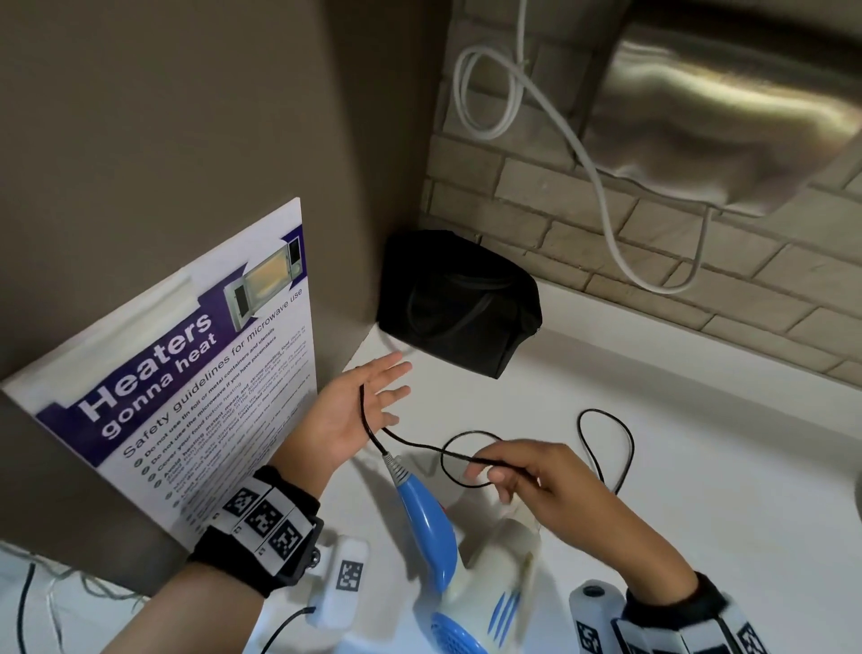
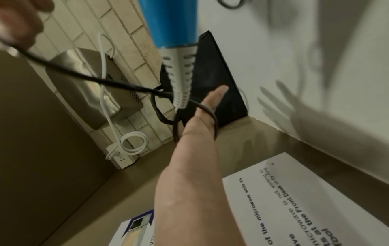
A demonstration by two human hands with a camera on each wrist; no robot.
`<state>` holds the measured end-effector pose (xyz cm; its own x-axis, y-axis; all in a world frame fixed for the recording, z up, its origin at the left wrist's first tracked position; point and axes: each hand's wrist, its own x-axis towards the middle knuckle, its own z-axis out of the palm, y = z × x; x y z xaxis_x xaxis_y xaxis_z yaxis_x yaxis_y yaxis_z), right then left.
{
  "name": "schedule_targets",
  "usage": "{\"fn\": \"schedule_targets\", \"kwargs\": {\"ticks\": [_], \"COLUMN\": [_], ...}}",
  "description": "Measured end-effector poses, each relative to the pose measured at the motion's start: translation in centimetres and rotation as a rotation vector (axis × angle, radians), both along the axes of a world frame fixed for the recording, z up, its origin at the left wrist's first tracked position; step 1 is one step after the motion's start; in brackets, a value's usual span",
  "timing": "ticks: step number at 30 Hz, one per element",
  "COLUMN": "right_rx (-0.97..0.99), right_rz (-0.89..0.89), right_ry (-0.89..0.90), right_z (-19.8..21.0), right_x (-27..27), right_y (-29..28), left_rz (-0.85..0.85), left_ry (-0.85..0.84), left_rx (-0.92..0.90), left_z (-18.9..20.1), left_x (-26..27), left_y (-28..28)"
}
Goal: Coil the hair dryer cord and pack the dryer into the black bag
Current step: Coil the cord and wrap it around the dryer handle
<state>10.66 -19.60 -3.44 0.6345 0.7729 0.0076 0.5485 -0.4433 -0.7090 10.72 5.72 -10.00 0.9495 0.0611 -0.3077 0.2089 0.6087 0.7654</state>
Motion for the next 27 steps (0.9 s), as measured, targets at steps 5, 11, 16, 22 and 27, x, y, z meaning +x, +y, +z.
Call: {"fn": "schedule_targets", "kwargs": {"ticks": [5, 11, 16, 22, 27], "right_rx": [0.168, 0.220, 0.207, 0.106, -0.031], "right_rz": [-0.115, -0.116, -0.179, -0.157, 0.006], "right_ry": [-0.129, -0.305, -0.355, -0.159, 0.081], "right_z": [3.6, 6.5, 4.8, 0.5, -1.1], "right_x": [3.2, 6.2, 8.6, 9.1, 5.5], "right_y": [1.6, 5.5, 7.1, 7.9, 6.0], "left_rz": [-0.177, -0.433, -0.658, -0.732, -0.622], "left_ry": [-0.150, -0.200, -0.260, -0.314, -0.375], "left_rx": [-0.018, 0.047, -0.084, -0.179, -0.354], "left_z": [0.7, 3.4, 4.6, 5.7, 5.3], "left_x": [-0.1, -0.9, -1.6, -1.6, -1.3], "left_y": [-0.8, -2.6, -3.1, -3.8, -4.4]}}
